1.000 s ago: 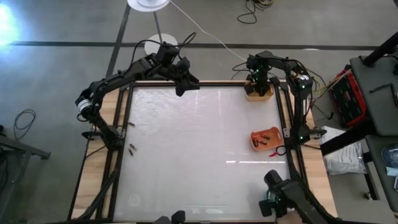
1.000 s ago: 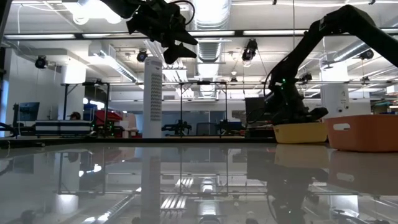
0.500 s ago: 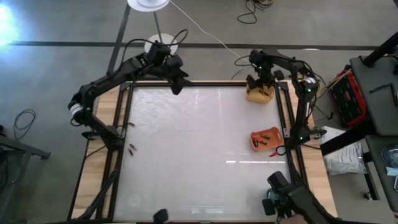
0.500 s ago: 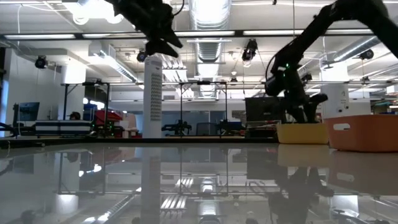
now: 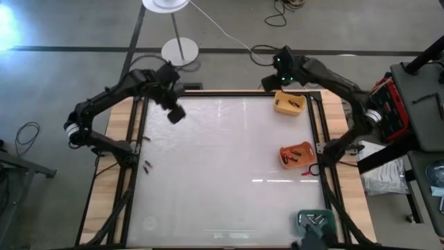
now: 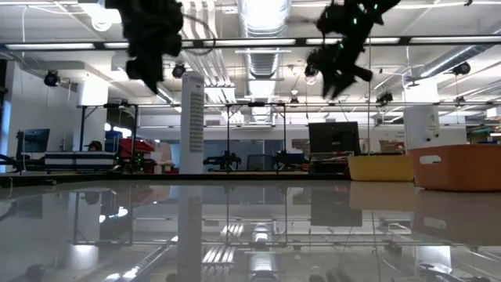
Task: Sort batteries
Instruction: Put the black-orange battery into the yellow bin
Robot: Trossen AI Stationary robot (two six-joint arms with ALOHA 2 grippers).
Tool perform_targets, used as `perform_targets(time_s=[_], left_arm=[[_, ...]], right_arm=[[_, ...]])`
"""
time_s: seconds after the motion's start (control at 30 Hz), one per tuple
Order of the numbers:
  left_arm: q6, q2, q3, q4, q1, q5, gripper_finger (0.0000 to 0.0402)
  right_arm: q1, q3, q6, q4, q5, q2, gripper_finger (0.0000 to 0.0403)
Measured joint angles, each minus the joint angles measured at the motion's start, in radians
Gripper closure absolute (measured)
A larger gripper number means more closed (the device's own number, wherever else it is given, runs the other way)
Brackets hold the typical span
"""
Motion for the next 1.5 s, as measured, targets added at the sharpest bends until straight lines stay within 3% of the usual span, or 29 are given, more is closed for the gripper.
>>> perform_targets(time_s=[0.27,0.57,0.73,0.9,1.07,1.2,1.33,1.5], left_arm=[[-0.142,-0.092,-0.287,-0.087,-0.115,-0.046,0.0187],[-0.169,-0.109,-0.471,-0.128,-0.518,-0.208,0.0212],[-0.117,-0.059,-0.559,-0.121,-0.64,-0.211,0.022],[-0.052,-0.047,-0.638,-0.088,-0.69,-0.149,0.0229],[0.035,-0.044,-0.621,-0.033,-0.691,-0.295,0.0237],[0.165,0.012,-0.629,-0.024,-0.691,-0.263,0.0238],[0.283,0.115,-0.641,-0.06,-0.692,-0.244,0.0238],[0.324,0.196,-0.653,-0.027,-0.691,-0.247,0.0245]], right_arm=[[0.254,-0.109,0.016,0.367,0.027,-0.136,0.0261],[0.321,-0.114,-0.16,0.376,0.03,-0.138,0.0253],[0.354,-0.114,-0.213,0.32,0.028,-0.157,0.026],[0.422,-0.114,-0.185,0.178,0.026,-0.199,0.0264],[0.526,-0.118,-0.083,0.103,0.027,-0.293,0.0252],[0.608,-0.133,-0.013,0.107,0.032,-0.364,0.0244],[0.679,-0.168,0.044,0.107,0.12,-0.42,0.0241],[0.721,-0.22,0.084,0.106,0.175,-0.46,0.0245]])
